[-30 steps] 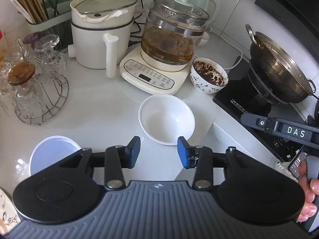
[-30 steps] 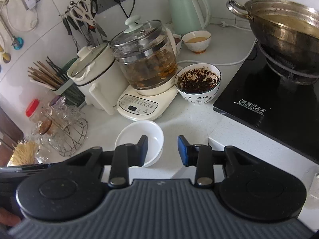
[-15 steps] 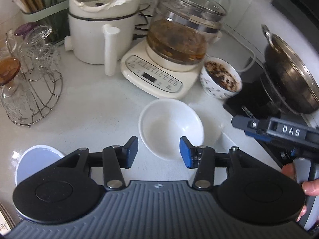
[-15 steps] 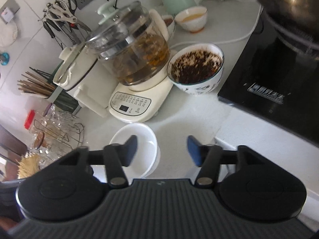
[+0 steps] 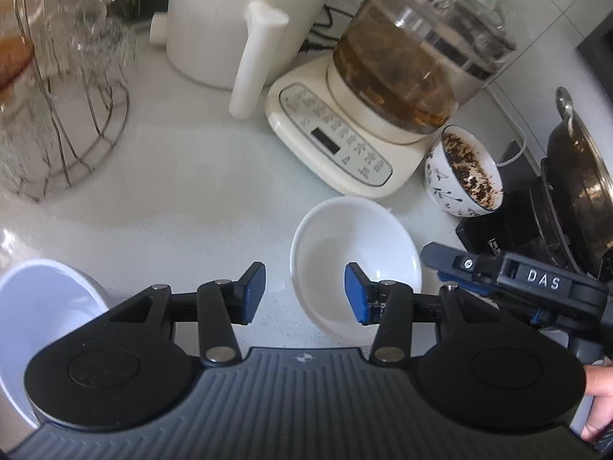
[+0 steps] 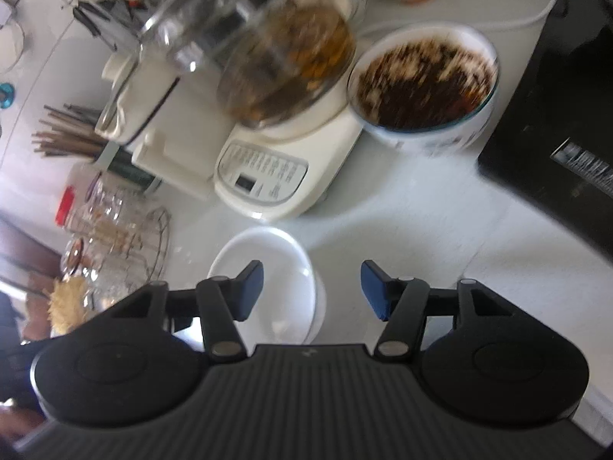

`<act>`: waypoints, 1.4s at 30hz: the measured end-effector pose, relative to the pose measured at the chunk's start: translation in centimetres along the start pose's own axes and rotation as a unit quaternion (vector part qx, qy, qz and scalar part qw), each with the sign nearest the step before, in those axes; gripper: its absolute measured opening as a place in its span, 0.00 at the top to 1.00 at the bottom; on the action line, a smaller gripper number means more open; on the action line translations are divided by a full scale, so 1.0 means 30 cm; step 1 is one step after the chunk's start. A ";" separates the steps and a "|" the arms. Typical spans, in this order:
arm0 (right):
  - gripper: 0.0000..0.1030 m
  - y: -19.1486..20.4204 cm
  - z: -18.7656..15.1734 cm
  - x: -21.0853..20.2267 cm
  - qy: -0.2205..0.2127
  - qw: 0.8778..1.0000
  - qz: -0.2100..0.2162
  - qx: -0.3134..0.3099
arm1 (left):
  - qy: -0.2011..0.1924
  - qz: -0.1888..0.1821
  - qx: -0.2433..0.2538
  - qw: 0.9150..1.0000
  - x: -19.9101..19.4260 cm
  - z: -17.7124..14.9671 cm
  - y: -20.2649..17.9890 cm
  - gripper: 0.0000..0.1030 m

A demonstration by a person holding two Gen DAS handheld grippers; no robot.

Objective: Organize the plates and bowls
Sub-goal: 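Move both tools toward the white ceramic bowl by the kettle base, then close the left tool on the white bowl rim while the right tool grips it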

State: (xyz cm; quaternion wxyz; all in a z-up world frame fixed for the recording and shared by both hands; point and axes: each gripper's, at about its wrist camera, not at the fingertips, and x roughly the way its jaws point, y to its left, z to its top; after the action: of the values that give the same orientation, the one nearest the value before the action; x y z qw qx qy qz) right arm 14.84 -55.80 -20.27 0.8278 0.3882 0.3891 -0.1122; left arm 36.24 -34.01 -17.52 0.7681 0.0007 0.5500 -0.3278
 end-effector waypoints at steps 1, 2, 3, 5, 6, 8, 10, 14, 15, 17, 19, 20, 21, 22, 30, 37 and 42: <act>0.50 -0.002 -0.002 0.010 0.008 1.000 0.000 0.001 | 0.002 -0.001 -0.001 1.000 0.010 -0.002 0.000 0.51; 0.51 -0.006 -0.002 0.021 0.014 1.000 0.000 0.001 | 0.003 -0.002 -0.001 1.000 0.018 -0.005 -0.001 0.51; 0.52 -0.008 -0.002 0.032 0.019 1.000 0.001 0.003 | 0.002 0.000 0.000 1.000 0.026 -0.006 -0.002 0.52; 0.61 -0.017 -0.005 0.056 0.031 0.999 0.003 0.009 | 0.003 0.006 0.000 1.000 0.039 -0.008 -0.002 0.54; 0.63 -0.022 -0.005 0.068 0.038 0.999 0.007 0.014 | 0.004 0.008 -0.003 1.000 0.044 -0.009 0.002 0.55; 0.73 -0.029 -0.005 0.086 0.047 0.999 0.007 0.021 | 0.008 0.006 -0.009 1.000 0.053 -0.012 0.011 0.58; 0.75 -0.035 -0.004 0.088 0.047 0.999 0.004 0.028 | 0.011 0.003 -0.014 1.000 0.060 -0.013 0.021 0.61; 0.79 -0.032 0.005 0.092 0.045 0.998 0.005 0.032 | 0.011 -0.003 -0.020 1.000 0.071 -0.016 0.032 0.70; 0.81 -0.031 0.004 0.096 0.048 0.998 0.008 0.033 | 0.011 -0.006 -0.022 1.000 0.074 -0.014 0.035 0.72; 0.83 -0.031 0.006 0.100 0.051 0.998 0.011 0.036 | 0.011 -0.010 -0.025 1.000 0.075 -0.012 0.039 0.76; 0.84 -0.034 0.010 0.103 0.052 0.998 0.013 0.039 | 0.012 -0.013 -0.025 1.000 0.079 -0.009 0.041 0.80; 0.85 -0.036 0.012 0.104 0.052 0.998 0.015 0.040 | 0.013 -0.014 -0.024 1.000 0.082 -0.008 0.042 0.81; 0.85 -0.037 0.013 0.104 0.053 0.998 0.017 0.041 | 0.015 -0.016 -0.025 0.999 0.085 -0.006 0.043 0.82; 0.87 -0.038 0.012 0.104 0.054 0.997 0.019 0.042 | 0.017 -0.018 -0.027 0.999 0.089 -0.005 0.045 0.84; 0.87 -0.010 0.014 0.118 0.055 0.998 0.016 0.027 | 0.028 -0.029 -0.040 0.998 0.105 -0.008 0.056 0.90; 0.87 0.000 0.004 0.125 0.059 0.998 0.018 0.023 | 0.036 -0.028 -0.038 0.998 0.113 -0.019 0.049 0.92; 0.87 0.009 -0.003 0.107 0.052 0.998 0.023 0.019 | 0.033 -0.033 -0.037 0.998 0.097 -0.025 0.057 0.92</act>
State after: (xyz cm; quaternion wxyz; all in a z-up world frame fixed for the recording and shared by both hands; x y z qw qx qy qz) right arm 17.07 -55.18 -22.51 0.8014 0.4179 0.4202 -0.0806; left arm 37.00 -33.85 -20.88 0.7376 -0.0353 0.5867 -0.3325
